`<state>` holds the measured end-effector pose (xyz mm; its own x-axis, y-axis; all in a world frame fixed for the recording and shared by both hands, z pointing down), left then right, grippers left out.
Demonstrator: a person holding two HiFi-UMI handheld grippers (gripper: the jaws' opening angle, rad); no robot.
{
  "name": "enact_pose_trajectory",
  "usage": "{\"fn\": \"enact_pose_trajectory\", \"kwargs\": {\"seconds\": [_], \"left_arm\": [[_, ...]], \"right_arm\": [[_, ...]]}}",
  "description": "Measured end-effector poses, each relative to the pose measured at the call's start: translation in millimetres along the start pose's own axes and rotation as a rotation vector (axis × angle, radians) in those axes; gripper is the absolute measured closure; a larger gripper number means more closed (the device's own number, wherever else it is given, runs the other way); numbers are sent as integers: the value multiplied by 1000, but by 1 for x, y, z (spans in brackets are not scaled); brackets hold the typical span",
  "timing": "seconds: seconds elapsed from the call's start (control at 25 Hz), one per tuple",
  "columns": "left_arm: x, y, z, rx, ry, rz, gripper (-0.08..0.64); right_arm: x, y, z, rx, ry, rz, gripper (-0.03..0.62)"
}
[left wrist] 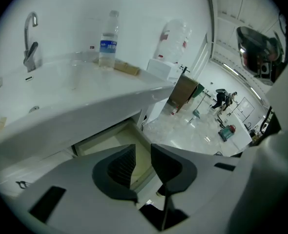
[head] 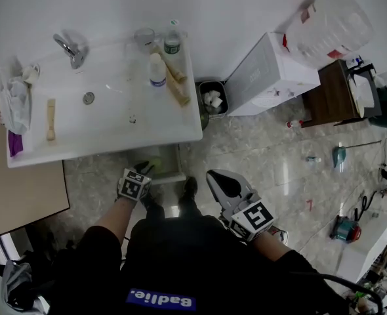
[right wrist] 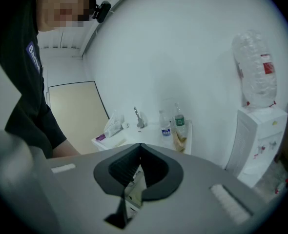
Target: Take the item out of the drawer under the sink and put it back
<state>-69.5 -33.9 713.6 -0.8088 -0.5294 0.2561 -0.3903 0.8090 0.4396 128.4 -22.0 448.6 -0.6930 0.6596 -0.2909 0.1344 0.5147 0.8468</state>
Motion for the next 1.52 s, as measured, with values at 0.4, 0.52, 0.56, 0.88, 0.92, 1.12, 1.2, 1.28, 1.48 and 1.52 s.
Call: {"fn": "enact_pose_trajectory", "kwargs": {"seconds": [0.4,0.52,0.56,0.88,0.92,1.12,1.2,1.28,1.48,1.52], "left_arm": [[33,26,-64,138,-84,-6,463],[36,32,-80,175,-95,-27,463],[38,33,-85,186,-98,-38,462],[49,31,-114,231,-138,-84,462],[50,33,-117,241,-137,-84,462],[48,40,-134,286,-110,-105,463],[49,45,-140,312,-99,-119,463],[53,49,-145,335,-105,-132,463],[59,50,-143,354,-141,-172,537],[58,48,-142,348,-144,-184,537]], "right_arm": [[-22,10,27,32,116,19,591],[-26,19,34,63,140,-3,591],[-27,18,35,67,150,-18,591],[-41,38,49,131,193,-18,591],[-43,39,50,137,197,-20,591],[-51,36,54,141,213,-38,591],[-54,42,57,170,214,-38,591],[-57,45,60,186,219,-40,591],[-60,49,61,186,207,-38,591],[-60,48,59,178,202,-40,591]]}}
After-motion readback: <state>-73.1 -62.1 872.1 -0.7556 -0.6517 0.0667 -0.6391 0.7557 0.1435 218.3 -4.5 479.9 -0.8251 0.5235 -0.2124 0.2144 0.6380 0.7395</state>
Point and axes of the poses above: the fingertips, and each gripper's own axes: z backward along the fingers, x to its left, y out of its underside, the point moved 3 cm from there along z, backward along the fingers, and after that the axes turned 6 degrees about x, right-handed, at the moved point
